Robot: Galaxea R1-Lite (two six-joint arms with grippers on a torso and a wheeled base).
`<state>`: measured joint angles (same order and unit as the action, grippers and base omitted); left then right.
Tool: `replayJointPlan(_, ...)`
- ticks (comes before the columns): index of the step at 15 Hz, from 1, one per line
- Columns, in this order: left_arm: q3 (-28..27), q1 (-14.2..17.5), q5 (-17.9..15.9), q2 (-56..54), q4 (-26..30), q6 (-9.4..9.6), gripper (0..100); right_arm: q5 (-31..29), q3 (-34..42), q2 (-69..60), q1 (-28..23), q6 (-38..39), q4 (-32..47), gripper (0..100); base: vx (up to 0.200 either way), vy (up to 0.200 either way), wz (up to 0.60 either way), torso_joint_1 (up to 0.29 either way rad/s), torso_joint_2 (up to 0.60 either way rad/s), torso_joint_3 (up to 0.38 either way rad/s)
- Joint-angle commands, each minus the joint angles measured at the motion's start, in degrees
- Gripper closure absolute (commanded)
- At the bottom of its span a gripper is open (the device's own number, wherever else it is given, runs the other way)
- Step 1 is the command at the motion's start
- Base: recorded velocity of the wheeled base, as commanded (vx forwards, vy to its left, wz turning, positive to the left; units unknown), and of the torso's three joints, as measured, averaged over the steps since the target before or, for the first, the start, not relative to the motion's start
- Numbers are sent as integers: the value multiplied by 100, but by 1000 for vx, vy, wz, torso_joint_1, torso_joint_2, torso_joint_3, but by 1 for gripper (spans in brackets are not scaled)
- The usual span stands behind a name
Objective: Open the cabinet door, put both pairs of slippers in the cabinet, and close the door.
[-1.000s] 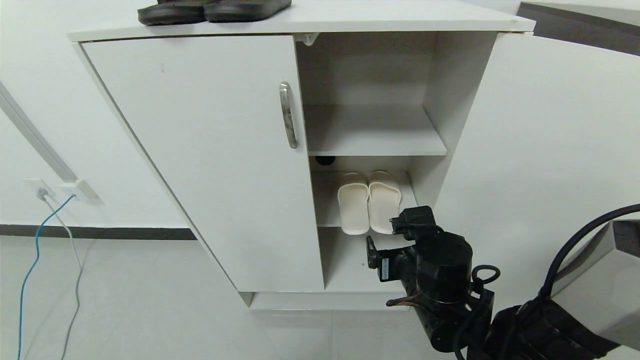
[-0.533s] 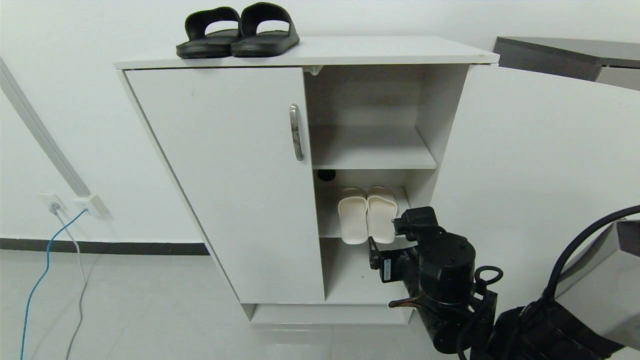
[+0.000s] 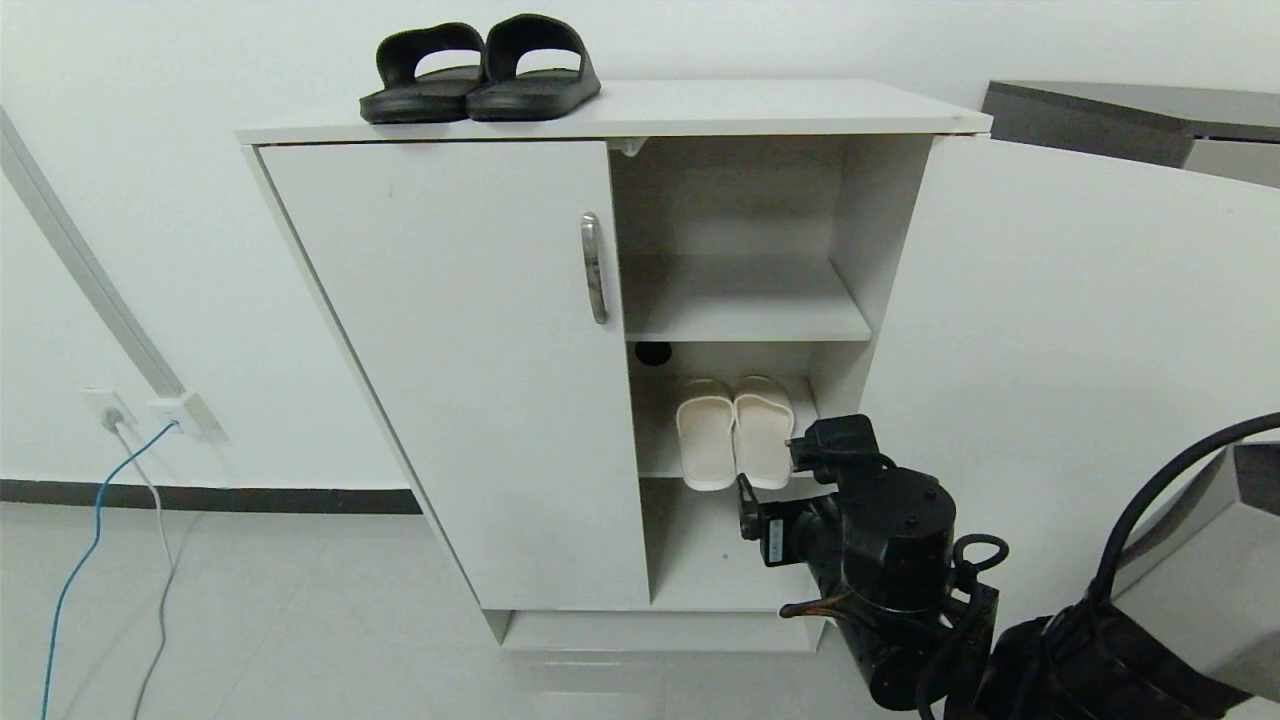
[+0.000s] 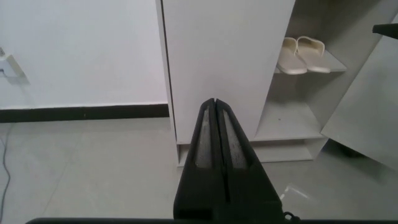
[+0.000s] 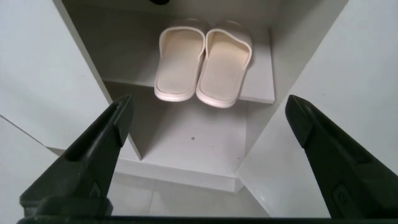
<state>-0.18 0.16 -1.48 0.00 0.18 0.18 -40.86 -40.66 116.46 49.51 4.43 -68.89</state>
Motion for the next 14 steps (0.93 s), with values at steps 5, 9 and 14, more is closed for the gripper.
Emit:
replayJointPlan(5,1,2,-2,0,-1,-1,100,8,119,-9,33,-3,-90,0,0,200,0,6,4,4)
replayJointPlan(9,1,2,-2,9,-1,8,100,17,260,17,77,6,-134,0,0,200,0,-1,5,1)
replayJointPlan(14,1,2,-2,9,8,-1,100,26,251,9,77,-3,-169,0,0,200,0,3,4,1)
